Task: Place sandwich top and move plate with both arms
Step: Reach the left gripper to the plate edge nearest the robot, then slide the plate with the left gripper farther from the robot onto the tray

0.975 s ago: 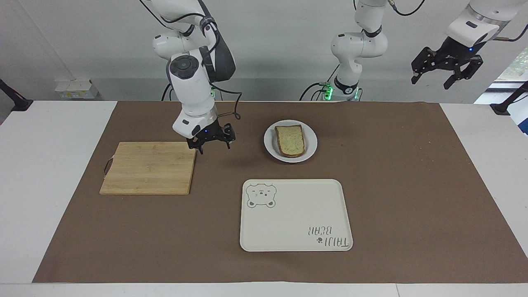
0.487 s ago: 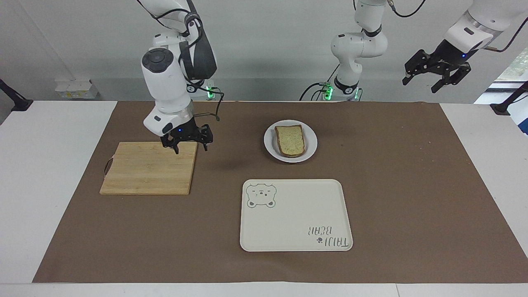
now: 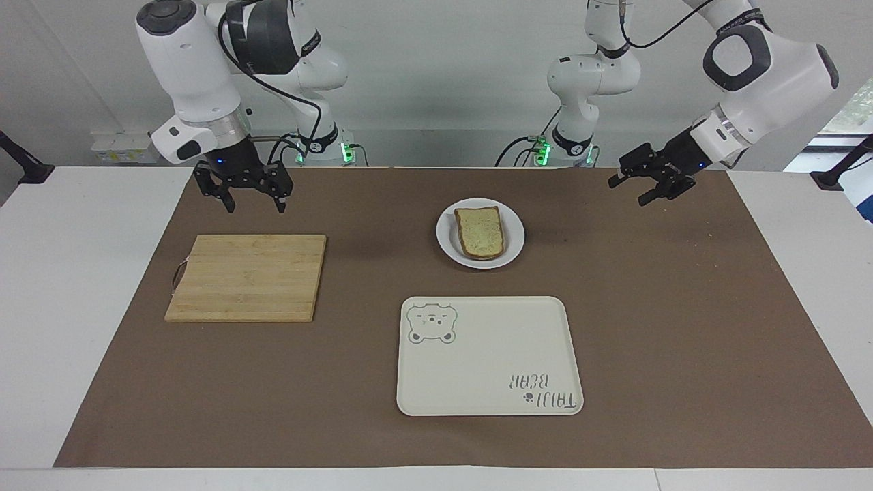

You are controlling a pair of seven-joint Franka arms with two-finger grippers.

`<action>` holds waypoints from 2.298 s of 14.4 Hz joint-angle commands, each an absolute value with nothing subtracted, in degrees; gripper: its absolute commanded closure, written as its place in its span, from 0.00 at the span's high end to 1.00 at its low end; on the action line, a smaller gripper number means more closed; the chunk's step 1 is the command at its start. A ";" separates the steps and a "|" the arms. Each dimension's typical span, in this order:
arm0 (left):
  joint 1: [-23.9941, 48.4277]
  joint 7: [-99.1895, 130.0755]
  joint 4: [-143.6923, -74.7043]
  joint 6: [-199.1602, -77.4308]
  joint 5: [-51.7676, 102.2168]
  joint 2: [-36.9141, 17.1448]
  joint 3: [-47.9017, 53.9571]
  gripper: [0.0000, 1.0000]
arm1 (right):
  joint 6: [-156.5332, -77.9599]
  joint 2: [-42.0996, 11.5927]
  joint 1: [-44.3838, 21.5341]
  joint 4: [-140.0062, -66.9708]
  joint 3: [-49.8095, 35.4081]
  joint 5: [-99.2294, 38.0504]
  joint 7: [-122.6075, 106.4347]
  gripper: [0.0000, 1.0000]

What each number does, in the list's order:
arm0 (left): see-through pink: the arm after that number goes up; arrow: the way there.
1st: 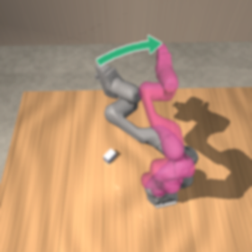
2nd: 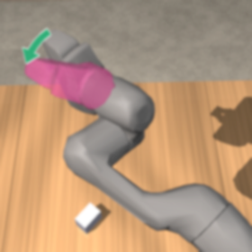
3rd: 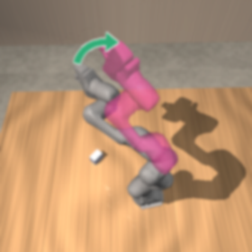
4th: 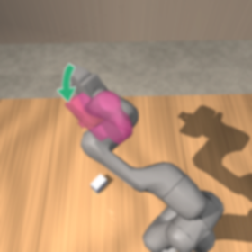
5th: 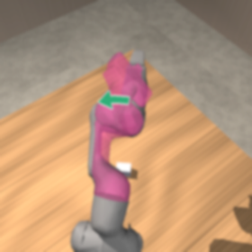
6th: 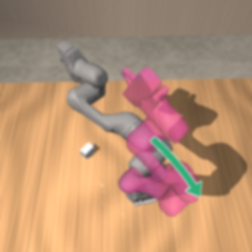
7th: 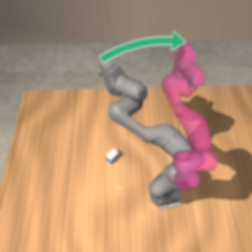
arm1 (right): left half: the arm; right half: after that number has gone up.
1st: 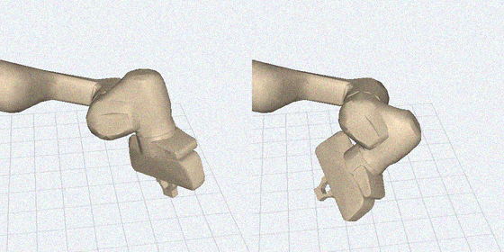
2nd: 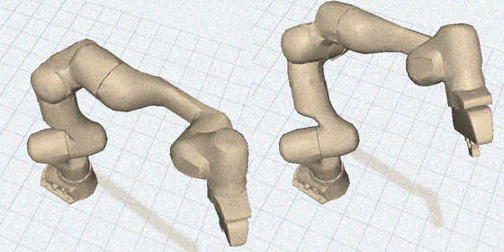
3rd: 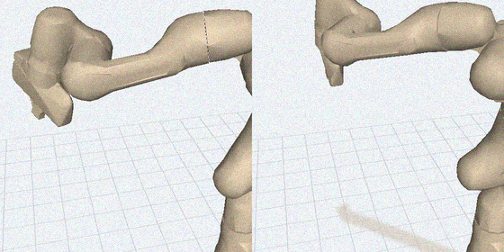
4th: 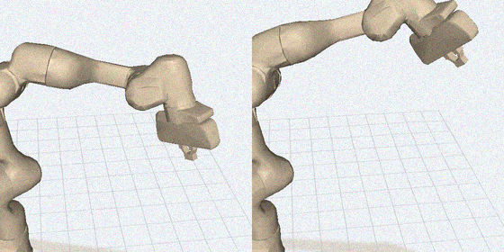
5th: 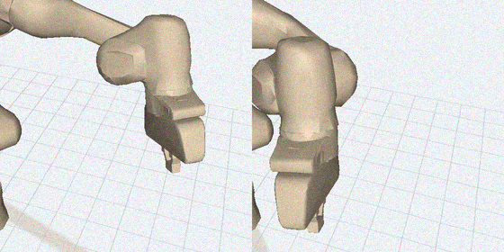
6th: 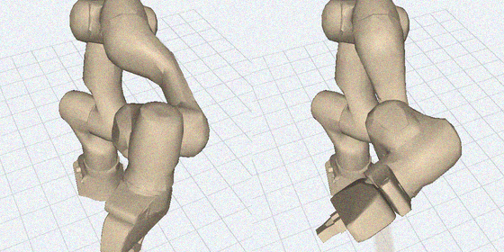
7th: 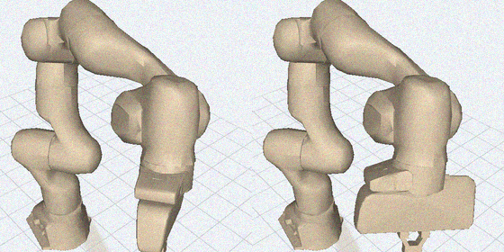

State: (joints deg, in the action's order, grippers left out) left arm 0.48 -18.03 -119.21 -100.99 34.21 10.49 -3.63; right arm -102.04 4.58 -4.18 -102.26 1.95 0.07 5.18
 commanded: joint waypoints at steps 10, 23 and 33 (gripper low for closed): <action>4.65 -40.25 -141.67 -117.68 55.71 12.04 -3.34 1.00 | -88.50 6.06 -3.34 -92.80 5.45 2.89 1.41 1.00; 14.59 -45.44 -146.86 -127.00 68.03 4.66 -3.34 0.83 | -82.00 7.12 -4.31 -93.43 5.89 1.67 0.09 1.00; 18.72 -45.44 -149.06 -129.29 71.54 3.78 -3.25 0.30 | -82.88 5.62 -4.04 -92.20 6.59 1.14 0.44 1.00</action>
